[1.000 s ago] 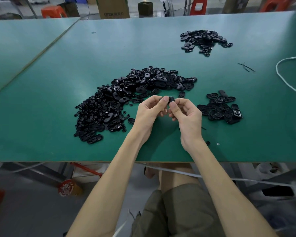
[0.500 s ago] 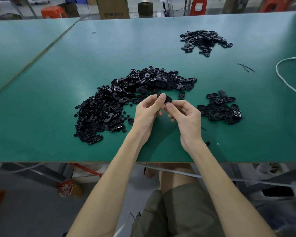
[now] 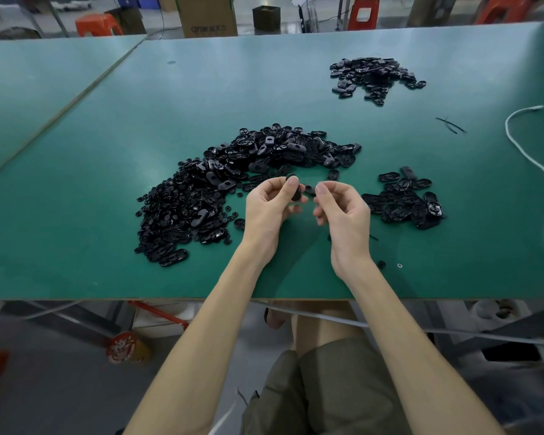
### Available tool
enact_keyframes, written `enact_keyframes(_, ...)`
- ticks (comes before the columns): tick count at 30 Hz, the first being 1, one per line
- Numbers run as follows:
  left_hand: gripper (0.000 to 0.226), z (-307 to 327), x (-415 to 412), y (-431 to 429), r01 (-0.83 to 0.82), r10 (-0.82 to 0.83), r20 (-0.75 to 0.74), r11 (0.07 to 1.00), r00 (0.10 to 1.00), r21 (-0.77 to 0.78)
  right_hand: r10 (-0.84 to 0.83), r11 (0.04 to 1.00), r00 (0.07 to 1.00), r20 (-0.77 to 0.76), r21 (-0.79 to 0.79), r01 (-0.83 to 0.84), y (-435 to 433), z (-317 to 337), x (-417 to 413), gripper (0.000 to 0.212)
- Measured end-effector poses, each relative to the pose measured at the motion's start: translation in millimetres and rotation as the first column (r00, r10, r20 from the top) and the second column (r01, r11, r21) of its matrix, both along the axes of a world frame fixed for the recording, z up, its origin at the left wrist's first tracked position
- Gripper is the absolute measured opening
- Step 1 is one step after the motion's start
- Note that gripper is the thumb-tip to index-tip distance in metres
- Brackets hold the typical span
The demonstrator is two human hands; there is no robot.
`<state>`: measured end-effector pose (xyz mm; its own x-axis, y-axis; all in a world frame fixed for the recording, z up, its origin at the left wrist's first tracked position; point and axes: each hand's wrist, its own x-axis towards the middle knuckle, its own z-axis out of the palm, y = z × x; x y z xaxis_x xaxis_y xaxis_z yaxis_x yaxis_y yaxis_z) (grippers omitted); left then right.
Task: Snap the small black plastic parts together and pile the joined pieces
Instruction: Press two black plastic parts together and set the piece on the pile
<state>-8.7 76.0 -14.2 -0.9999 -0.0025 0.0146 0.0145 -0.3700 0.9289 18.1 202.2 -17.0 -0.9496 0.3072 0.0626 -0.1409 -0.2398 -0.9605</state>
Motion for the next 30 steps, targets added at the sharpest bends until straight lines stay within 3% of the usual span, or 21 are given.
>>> enact_keyframes(11, 0.014, -4.4, 2.1, -1.7, 0.080, -0.105, -0.136, 0.981, 0.985, -0.174, -0.009, 1.000, 1.000, -0.010, 0.030, 0.009, -0.5, 0.6, 0.4, 0.004)
enact_keyframes(19, 0.026, -1.6, 2.0, -1.3, 0.138, -0.150, -0.082, 0.981, 0.985, -0.139, -0.080, 0.996, 0.997, 0.022, -0.035, 0.080, -0.5, 2.1, 0.5, 0.006)
enact_keyframes(30, 0.021, 2.0, 3.5, 0.7, 0.161, -0.172, -0.077, 0.978, 0.982, -0.129, -0.093, 0.995, 0.995, 0.037, -0.037, 0.094, 0.5, 2.2, 0.3, 0.015)
